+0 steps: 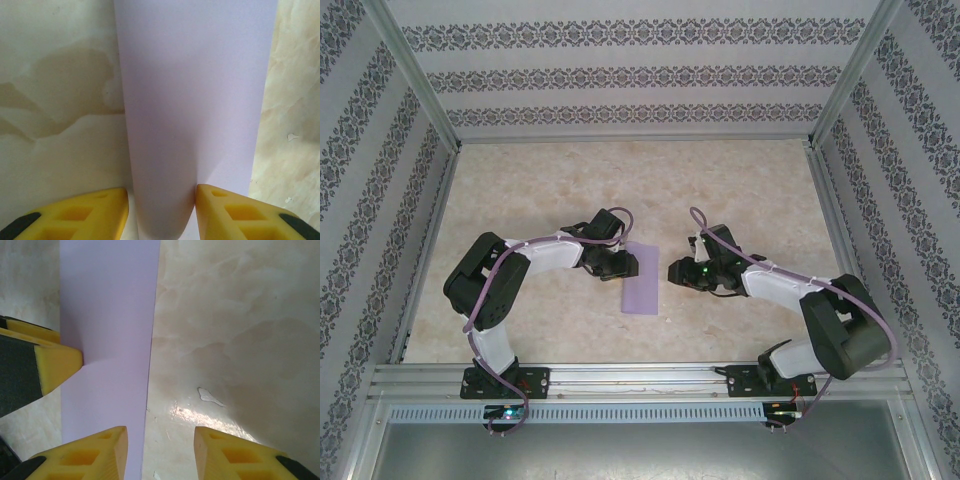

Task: Fold a paper plane with a square sheet of paper (fold left side to right side)
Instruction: First fold in half a square sheet of paper at the center of the table, then hold the square sheet of paper at the center of the table.

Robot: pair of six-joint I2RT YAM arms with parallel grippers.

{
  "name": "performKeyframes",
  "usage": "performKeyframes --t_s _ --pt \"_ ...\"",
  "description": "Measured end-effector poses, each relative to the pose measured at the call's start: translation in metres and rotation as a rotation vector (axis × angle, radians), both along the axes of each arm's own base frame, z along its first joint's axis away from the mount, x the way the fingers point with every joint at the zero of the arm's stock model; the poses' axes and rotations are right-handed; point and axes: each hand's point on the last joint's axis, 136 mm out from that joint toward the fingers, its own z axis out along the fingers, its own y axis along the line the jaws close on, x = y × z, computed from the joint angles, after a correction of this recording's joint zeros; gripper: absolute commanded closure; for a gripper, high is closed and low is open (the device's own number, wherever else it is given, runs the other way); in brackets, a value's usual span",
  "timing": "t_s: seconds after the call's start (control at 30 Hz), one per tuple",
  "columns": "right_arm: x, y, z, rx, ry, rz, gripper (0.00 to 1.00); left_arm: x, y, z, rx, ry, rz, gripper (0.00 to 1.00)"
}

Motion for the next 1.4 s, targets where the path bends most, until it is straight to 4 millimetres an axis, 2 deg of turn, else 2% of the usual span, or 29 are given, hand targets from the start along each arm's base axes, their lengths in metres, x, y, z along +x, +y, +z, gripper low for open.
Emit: performKeyframes --t_s 0.27,0.37,0.63,0.87,1.17,1.4 --pt "0.001 0.002 0.002 0.010 -0.004 0.004 0.63 0.000 0.000 0.000 0.001 0.000 0.003 0.56" --pt "-0.001 0.008 0.001 0.017 0.003 0.018 0.68 0.000 0.000 0.000 0.001 0.001 0.003 0.57" --pt "0.000 0.040 0.002 0.073 0.019 0.079 0.87 0.000 0.000 0.000 0.001 0.000 0.003 0.57" --pt "0.003 0.056 -0.009 0.083 0.041 0.111 0.94 0.000 0.000 0.000 0.002 0.001 0.003 0.57" --pt "0.001 0.055 -0.030 0.055 0.090 0.110 0.99 0.000 0.000 0.000 0.002 -0.001 0.003 0.57" --pt "0.001 0.055 -0.031 0.052 0.094 0.111 1.00 -0.001 -0.001 0.005 0.000 -0.025 0.000 0.52"
